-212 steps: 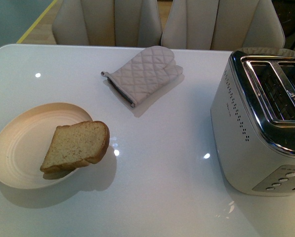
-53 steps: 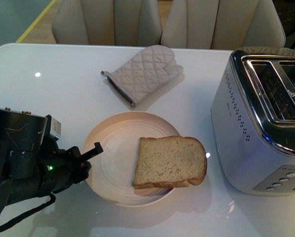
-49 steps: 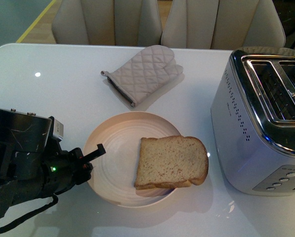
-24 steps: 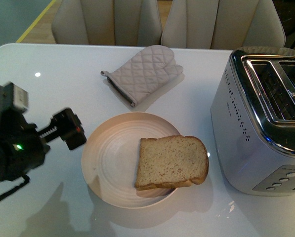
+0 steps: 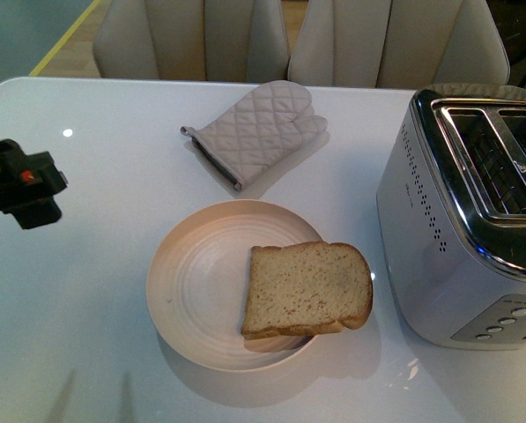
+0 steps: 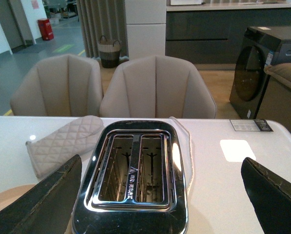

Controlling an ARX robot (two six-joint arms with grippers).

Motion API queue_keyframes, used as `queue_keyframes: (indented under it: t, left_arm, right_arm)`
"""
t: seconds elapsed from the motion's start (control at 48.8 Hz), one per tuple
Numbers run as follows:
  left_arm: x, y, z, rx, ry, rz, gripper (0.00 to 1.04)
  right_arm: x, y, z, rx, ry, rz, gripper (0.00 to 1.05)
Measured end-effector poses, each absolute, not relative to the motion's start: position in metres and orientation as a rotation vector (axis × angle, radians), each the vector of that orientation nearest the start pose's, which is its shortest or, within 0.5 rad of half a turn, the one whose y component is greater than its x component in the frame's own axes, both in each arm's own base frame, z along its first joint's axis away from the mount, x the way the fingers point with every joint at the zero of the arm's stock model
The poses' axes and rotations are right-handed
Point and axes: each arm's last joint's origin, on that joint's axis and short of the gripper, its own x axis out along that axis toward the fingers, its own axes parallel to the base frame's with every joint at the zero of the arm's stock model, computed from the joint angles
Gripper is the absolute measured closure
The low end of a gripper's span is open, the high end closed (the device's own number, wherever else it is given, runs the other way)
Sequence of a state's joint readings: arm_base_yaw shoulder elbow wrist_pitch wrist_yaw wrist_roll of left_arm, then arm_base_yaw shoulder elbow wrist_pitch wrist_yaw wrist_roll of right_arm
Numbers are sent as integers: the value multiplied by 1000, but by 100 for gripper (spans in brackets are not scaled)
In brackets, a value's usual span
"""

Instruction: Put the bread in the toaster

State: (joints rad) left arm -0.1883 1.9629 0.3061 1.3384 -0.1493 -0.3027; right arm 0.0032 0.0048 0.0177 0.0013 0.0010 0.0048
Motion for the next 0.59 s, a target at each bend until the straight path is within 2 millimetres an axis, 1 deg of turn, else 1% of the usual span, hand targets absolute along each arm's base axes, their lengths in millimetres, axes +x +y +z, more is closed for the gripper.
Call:
queue_keyframes:
  t: [0.02,0.041,0.102,0.123,0.225,0.328,0.348,0.43,0.492,0.512,0.533,0.594]
  left_arm:
    - [246,-42,70,-244,300,8,52]
    - [246,-42,71,-245,293,7,53]
    - [245,-41,73,-245,272,7,64]
    - [245,-41,73,-246,272,7,66]
    - [245,-41,73,-246,272,6,85]
    - [245,-41,73,-246,272,6,101]
    - [245,-41,72,-248,273,6,102]
    - [244,-41,73,-244,272,5,102]
    - [228,-30,83,-195,273,-27,102]
    - [217,-24,89,-179,264,-36,102]
    - [201,-15,100,-138,235,-36,102]
    - [181,-4,116,-96,160,1,102]
  right_arm:
    - [97,0,169,5,-14,2,9]
    - [97,0,169,5,-14,2,9]
    - [97,0,169,5,-14,2,9]
    - [97,0,169,5,-14,2,9]
    - [97,0,169,5,-14,2,9]
    - [97,0,169,5,-14,2,9]
    - [97,0,169,5,-14,2,9]
    - [97,0,169,5,-14,2,9]
    - [97,0,169,4,-15,7,9]
    - [97,0,169,4,-15,4,9]
    - [97,0,169,4,-14,2,9]
    - [97,0,169,5,-10,-2,9]
